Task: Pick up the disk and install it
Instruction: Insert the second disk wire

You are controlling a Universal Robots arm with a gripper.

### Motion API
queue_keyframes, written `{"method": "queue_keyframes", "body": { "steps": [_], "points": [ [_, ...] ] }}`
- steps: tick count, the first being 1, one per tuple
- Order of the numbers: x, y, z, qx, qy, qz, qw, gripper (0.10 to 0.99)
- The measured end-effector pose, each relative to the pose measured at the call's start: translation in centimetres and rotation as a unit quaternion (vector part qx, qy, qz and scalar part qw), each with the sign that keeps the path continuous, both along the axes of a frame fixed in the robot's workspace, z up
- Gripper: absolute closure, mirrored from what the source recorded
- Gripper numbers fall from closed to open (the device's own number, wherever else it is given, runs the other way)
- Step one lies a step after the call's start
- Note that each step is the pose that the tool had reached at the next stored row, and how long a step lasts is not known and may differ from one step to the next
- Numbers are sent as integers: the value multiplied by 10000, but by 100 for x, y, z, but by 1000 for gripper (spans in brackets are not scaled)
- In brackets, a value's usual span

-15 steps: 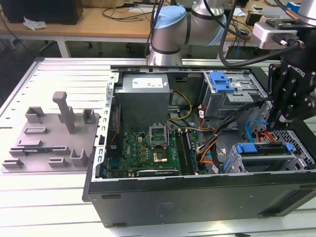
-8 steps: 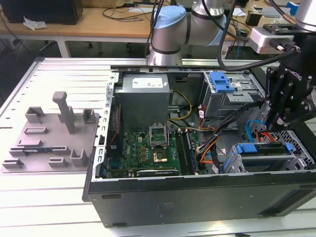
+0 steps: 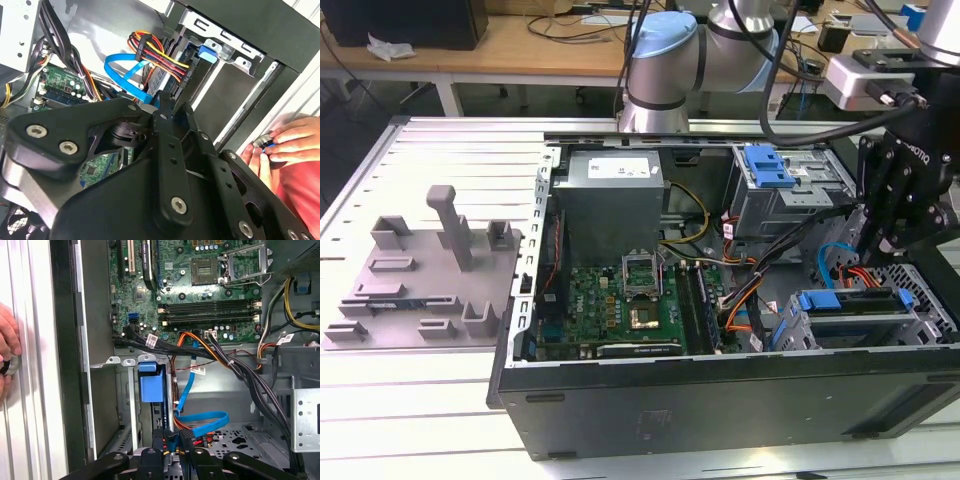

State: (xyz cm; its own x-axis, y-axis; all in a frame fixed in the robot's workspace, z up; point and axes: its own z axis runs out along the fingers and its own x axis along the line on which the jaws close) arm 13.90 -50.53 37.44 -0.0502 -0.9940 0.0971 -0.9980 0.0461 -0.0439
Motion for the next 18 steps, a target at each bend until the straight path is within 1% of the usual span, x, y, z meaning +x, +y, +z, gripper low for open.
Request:
{"method": "queue_keyframes", "body": {
  "steps": [2, 6, 7, 8, 9, 13, 18],
  "points": [
    [0, -13, 1, 28, 0, 0, 10000, 820],
    [0, -36, 0, 52, 0, 0, 10000, 831],
    [0, -39, 0, 54, 0, 0, 10000, 898],
    [0, -43, 1, 57, 0, 0, 10000, 898],
    [0, -47, 0, 60, 0, 0, 10000, 925],
    [0, -61, 0, 72, 0, 0, 10000, 925],
    [0, -62, 1, 72, 0, 0, 10000, 925]
  ]
}}
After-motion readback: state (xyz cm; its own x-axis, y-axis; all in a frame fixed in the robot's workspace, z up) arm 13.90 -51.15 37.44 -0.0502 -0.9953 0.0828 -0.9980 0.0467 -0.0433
